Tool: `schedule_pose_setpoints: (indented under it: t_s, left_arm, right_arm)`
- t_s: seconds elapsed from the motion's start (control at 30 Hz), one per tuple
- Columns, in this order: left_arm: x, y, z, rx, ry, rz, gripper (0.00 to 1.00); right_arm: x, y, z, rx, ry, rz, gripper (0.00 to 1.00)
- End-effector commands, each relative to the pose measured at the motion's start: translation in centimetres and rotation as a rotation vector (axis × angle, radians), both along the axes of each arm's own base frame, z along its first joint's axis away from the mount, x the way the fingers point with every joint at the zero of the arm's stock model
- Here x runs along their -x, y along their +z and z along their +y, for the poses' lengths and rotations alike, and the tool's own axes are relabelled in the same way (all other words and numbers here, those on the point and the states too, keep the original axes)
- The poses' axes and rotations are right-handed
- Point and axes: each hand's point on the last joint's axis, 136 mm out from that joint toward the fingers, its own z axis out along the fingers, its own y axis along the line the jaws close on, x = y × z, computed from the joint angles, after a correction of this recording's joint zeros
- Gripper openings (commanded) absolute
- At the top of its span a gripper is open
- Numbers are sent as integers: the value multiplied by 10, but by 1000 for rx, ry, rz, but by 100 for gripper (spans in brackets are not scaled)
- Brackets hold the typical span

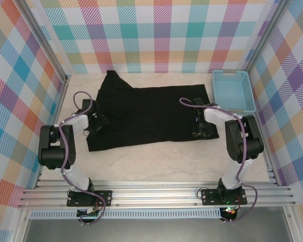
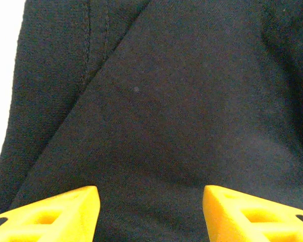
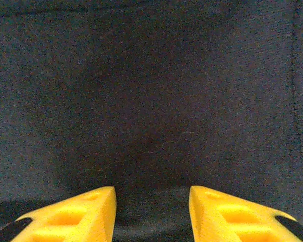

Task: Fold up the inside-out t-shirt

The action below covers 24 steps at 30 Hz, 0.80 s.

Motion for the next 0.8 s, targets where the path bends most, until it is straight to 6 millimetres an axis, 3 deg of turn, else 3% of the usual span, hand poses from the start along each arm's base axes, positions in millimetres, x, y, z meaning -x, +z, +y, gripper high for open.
schedule_pose_setpoints:
  t_s: [0.0, 0.1, 0.2, 0.37, 0.6, 0.77]
  left_arm:
    - [23, 6, 7, 13, 54, 6, 58]
    - [11, 30, 8, 18, 62, -82, 62]
    - [-9, 45, -6, 64, 27, -129, 64]
    - [-33, 43, -34, 75, -54, -122, 63]
    - [-59, 28, -62, 98, -127, -96, 55]
    - [-91, 23, -81, 147, -177, -124, 52]
  right_arm:
    - [39, -1, -5, 22, -11, 112, 43]
    - [30, 9, -4, 19, -1, 61, 43]
    - [13, 23, 6, -30, 9, -5, 44]
    - [0, 29, 16, -66, 22, -35, 44]
    - [0, 23, 17, -71, 32, -29, 44]
    - [-2, 22, 19, -78, 36, -30, 44]
